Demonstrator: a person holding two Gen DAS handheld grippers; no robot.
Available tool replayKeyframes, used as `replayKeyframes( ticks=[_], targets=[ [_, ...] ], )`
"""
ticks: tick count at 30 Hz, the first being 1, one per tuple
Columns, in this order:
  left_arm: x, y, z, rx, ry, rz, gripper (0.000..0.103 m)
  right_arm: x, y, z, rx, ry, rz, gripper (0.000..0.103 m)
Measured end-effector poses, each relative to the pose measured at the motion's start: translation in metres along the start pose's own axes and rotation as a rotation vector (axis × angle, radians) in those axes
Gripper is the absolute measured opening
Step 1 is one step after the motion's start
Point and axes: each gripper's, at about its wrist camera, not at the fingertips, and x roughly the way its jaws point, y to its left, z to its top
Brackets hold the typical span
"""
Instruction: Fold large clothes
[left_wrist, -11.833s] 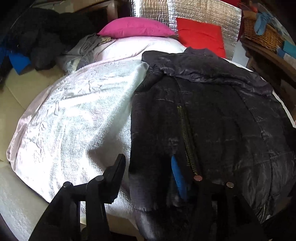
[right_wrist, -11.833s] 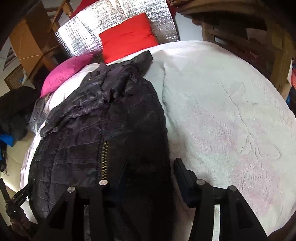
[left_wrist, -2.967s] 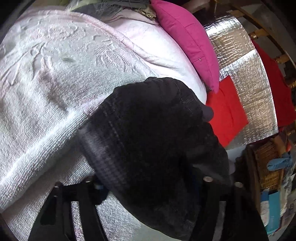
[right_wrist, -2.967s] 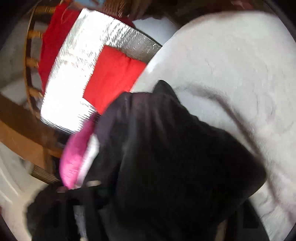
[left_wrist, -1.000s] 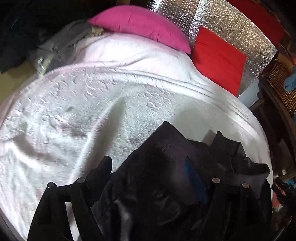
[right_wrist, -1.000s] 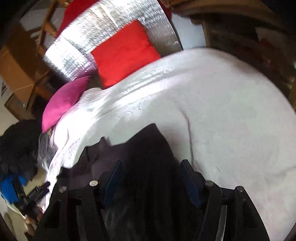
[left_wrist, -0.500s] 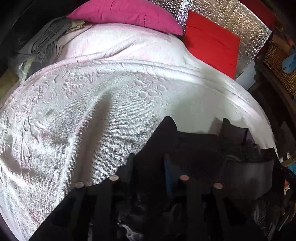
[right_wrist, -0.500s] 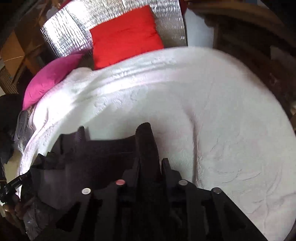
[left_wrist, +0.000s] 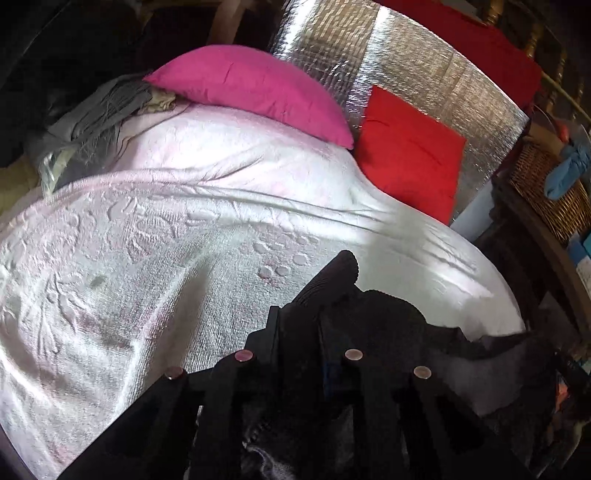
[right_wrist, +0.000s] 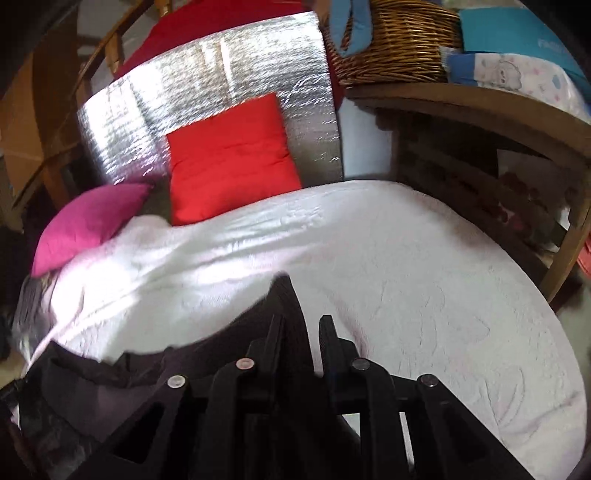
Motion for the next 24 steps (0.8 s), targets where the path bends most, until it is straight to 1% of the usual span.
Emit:
replayKeyframes(
  ticks=[1,2,4,5,6,8,9,10,11,12,13,14,15,16,17,18,19,20,21,22,23,24],
  targets=[
    [0.012,0.006,0.000,-0.021,0.024,0.014,0.017,0.006,-0.002,0.002,-0.002,-0.023,-0.048,0.006],
    [0.025,0.013,-0.002,-0.046,0.059,0.020,0.017,0.012,-0.004,0.002,0.004,-0.024,-0.066,0.006],
    [0.045,0.021,-0.008,-0.074,0.126,0.027,0.017,0.041,-0.021,0.000,0.094,0.067,-0.001,0.006],
    [0.053,0.023,-0.012,-0.082,0.153,0.037,0.017,0.050,-0.027,-0.003,0.119,0.097,0.028,0.006],
    [0.056,0.023,-0.013,-0.079,0.160,0.043,0.018,0.058,-0.030,-0.006,0.131,0.133,0.072,0.006],
    [0.052,0.018,-0.012,-0.062,0.148,0.046,0.020,0.063,-0.033,-0.009,0.159,0.189,0.144,0.008],
    [0.047,0.015,-0.011,-0.051,0.136,0.050,0.021,0.063,-0.034,-0.008,0.184,0.216,0.193,0.008],
    [0.043,0.012,-0.010,-0.042,0.128,0.063,0.024,0.061,-0.035,-0.008,0.207,0.232,0.247,0.009],
    [0.039,0.009,-0.010,-0.036,0.125,0.083,0.028,0.057,-0.036,-0.008,0.227,0.237,0.285,0.013],
    [0.036,0.007,-0.011,-0.029,0.130,0.096,0.039,0.054,-0.038,-0.009,0.243,0.244,0.302,0.027],
    [0.031,0.003,-0.011,-0.013,0.140,0.099,0.048,0.051,-0.039,-0.010,0.252,0.255,0.303,0.040],
    [0.026,0.001,-0.012,0.005,0.145,0.096,0.052,0.049,-0.040,-0.012,0.256,0.271,0.295,0.078],
    [0.020,-0.003,-0.013,0.032,0.152,0.106,0.060,0.047,-0.041,-0.015,0.262,0.276,0.295,0.088],
    [0.012,-0.006,-0.014,0.056,0.152,0.122,0.062,0.045,-0.042,-0.017,0.266,0.265,0.292,0.088],
    [0.004,-0.007,-0.016,0.074,0.141,0.132,0.063,0.042,-0.043,-0.018,0.256,0.265,0.280,0.088],
    [-0.005,-0.005,-0.017,0.092,0.128,0.145,0.066,0.042,-0.043,-0.020,0.232,0.288,0.262,0.088],
    [-0.011,-0.003,-0.021,0.110,0.124,0.172,0.069,0.045,-0.040,-0.023,0.199,0.329,0.238,0.088],
    [-0.015,0.001,-0.025,0.119,0.129,0.203,0.069,0.049,-0.040,-0.027,0.181,0.359,0.224,0.088],
    [-0.017,0.007,-0.028,0.123,0.130,0.227,0.069,0.053,-0.039,-0.032,0.160,0.392,0.212,0.085],
    [-0.018,0.013,-0.032,0.127,0.129,0.249,0.069,0.056,-0.036,-0.038,0.140,0.401,0.198,0.079],
    [-0.016,0.019,-0.039,0.139,0.135,0.281,0.069,0.055,-0.034,-0.044,0.112,0.393,0.173,0.051],
    [-0.012,0.022,-0.044,0.149,0.151,0.298,0.069,0.056,-0.030,-0.045,0.077,0.394,0.144,0.040]
  ],
)
